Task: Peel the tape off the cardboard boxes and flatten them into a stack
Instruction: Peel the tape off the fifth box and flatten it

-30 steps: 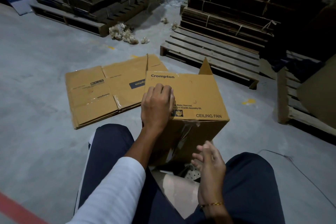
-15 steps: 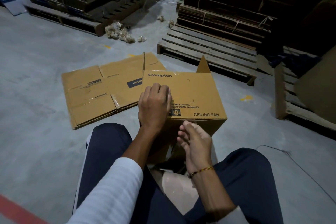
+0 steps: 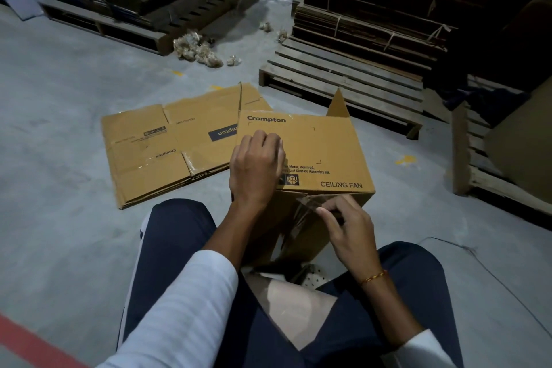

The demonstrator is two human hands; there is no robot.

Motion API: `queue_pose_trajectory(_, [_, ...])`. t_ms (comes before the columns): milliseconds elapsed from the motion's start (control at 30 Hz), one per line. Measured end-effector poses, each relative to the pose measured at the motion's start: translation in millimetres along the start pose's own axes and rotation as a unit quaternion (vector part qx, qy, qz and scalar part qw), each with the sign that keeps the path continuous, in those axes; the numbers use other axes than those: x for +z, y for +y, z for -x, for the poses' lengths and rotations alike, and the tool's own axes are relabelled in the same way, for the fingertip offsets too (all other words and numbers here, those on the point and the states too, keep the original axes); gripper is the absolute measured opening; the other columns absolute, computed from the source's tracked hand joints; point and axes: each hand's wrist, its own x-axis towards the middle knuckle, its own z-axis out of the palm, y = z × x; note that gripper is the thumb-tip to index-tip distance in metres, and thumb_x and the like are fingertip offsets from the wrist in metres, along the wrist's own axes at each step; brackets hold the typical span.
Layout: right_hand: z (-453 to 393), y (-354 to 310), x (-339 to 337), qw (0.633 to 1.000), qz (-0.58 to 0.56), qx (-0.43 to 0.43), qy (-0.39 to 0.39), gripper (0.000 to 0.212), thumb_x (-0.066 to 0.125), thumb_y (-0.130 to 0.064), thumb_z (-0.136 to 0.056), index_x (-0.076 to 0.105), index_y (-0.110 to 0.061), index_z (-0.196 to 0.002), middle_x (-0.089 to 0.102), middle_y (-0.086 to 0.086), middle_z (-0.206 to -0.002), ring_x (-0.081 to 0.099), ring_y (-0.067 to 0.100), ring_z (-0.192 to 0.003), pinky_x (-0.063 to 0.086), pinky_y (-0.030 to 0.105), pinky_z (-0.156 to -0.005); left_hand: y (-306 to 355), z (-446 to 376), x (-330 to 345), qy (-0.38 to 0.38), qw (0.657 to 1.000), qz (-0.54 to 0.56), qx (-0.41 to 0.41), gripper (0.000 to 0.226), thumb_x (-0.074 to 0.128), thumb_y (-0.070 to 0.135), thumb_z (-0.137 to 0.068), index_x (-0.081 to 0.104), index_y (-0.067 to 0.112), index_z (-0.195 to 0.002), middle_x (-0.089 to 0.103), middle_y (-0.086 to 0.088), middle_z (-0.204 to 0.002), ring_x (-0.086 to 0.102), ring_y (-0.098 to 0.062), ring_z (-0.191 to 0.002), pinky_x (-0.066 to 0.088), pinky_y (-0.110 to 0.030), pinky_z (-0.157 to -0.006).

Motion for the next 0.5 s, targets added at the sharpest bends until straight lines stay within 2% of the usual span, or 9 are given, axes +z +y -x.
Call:
queue_pose_trajectory(100, [11,-10,14,0.985,-0.144,0.099,0.007,0.014,0.068,-0.014,-0.094,0.065,-0.014,-0.081,0.062,-0.003,-0.095,0.061,0.009,-0.091,0.05,0.025,-0.08,0,1,1,-0.005,1.0,-0.001,-0.003,0.019,0.05,0.026,-0.102,0.064,0.012,-0.103,0.06,-0.006,-0.093,0.053,-0.021,-0.079,0.047,-0.036,-0.066])
queue_pose_trajectory(200, [24,-32,33,0.924,-0.299,0.237,0.021,0.015,0.066,-0.015,-0.096,0.067,-0.007,-0.083,0.067,0.006,-0.095,0.068,0.021,-0.091,0.058,0.036,-0.078,1,1,1,-0.009,1.0,-0.002,-0.003,0.019,0.05,0.026,-0.102,0.064,0.012,-0.104,0.06,-0.006,-0.093,0.053,-0.021,-0.08,0.047,-0.037,-0.066])
queue_pose_trajectory(300, [22,-55,46,0.836,-0.43,0.338,0.046,0.015,0.064,-0.018,-0.098,0.068,-0.006,-0.09,0.071,0.01,-0.094,0.068,0.02,-0.085,0.058,0.029,-0.071,2,2,0,-0.013,1.0,-0.005,-0.006,0.02,0.048,0.026,-0.102,0.063,0.013,-0.103,0.06,-0.006,-0.093,0.053,-0.022,-0.08,0.046,-0.038,-0.067])
queue_pose_trajectory(433, [13,-80,54,0.673,-0.61,0.416,0.053,0.012,0.062,-0.021,-0.098,0.066,-0.01,-0.099,0.071,0.005,-0.089,0.066,0.016,-0.08,0.054,0.029,-0.069,1,2,-1,-0.009,1.0,-0.011,-0.015,0.021,0.047,0.026,-0.102,0.063,0.013,-0.103,0.06,-0.006,-0.093,0.053,-0.022,-0.08,0.045,-0.037,-0.066])
queue_pose_trajectory(500, [11,-90,57,0.612,-0.658,0.436,0.059,0.013,0.062,-0.022,-0.098,0.066,-0.01,-0.103,0.071,0.003,-0.086,0.065,0.015,-0.079,0.053,0.029,-0.07,1,3,-1,-0.008,1.0,-0.01,-0.016,0.021,0.047,0.026,-0.102,0.063,0.013,-0.103,0.06,-0.006,-0.093,0.053,-0.022,-0.08,0.045,-0.036,-0.066])
